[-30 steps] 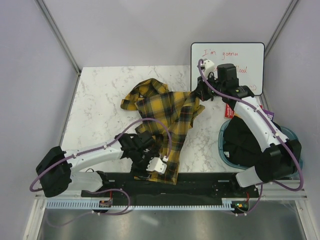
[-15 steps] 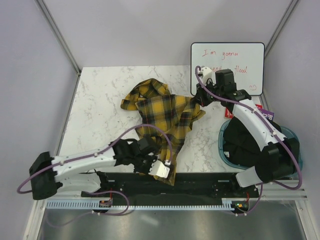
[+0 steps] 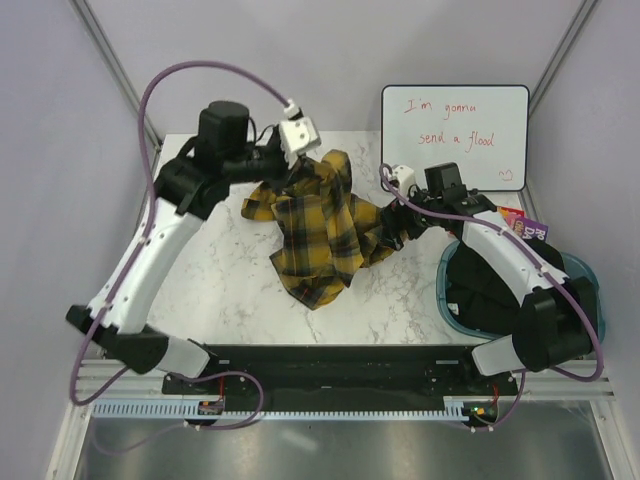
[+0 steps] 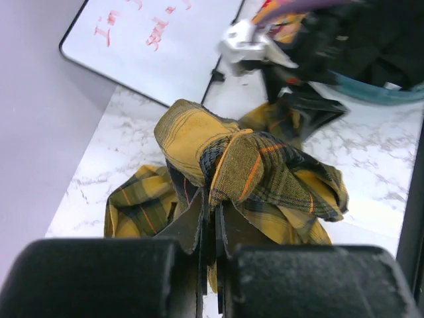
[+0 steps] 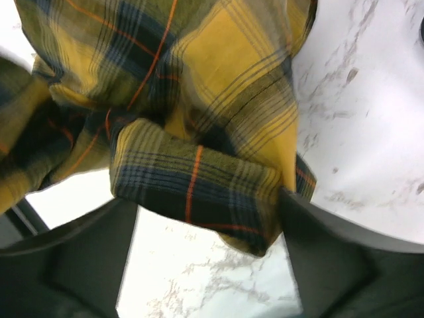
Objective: Fold and stack the long sleeve shirts
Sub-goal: Flatten the shirt out
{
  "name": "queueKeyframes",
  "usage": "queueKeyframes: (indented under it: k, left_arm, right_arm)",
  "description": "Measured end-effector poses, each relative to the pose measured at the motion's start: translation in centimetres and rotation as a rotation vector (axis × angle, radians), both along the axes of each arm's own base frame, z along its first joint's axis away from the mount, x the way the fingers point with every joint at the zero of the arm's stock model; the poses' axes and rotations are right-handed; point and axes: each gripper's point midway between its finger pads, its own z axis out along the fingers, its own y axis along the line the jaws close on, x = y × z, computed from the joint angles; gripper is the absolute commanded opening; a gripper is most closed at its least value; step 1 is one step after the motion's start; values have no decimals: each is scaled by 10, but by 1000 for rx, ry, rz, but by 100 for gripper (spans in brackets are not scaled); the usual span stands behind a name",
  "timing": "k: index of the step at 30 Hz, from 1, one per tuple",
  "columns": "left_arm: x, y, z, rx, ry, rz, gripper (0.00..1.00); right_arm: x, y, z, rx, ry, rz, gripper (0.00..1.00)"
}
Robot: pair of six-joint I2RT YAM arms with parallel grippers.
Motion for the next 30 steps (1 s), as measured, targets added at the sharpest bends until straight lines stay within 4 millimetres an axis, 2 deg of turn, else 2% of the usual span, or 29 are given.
queueKeyframes:
  k: [3,7,9,11,14,16,20,23,27,30]
  left_arm:
    - [57,-13,-3,-10,60,84,2]
    - [119,-22,-37,22,162,250,2]
    - [148,-17,-50,31,197,389,2]
    - [175,-3,-55,25,208,556,2]
    - [205,22,-40,-24,170,769,2]
    - [216,41,-28,-63,141,903,2]
    - [225,75,-16,-103,96,1105,2]
    - [227,89,-17,-116,88,1193,2]
    - [228,99,-17,-124,82,1249,2]
    - [228,103,-16,-123,74,1271,2]
  right_arm:
    - [-4,-7,0,-43,-3,2,98]
    - [4,-16,22,-64,-68,-23,98]
    - [7,-17,37,-48,-114,-32,98]
    - [7,-17,49,-29,-150,-37,98]
    - [11,-13,63,2,-171,-53,95]
    - [16,-8,71,31,-174,-61,92]
    - [24,13,79,95,-169,-87,83]
    - [19,50,80,132,-169,-47,84]
    - [22,92,65,137,-140,-22,88]
    - [31,108,49,99,-128,-51,90]
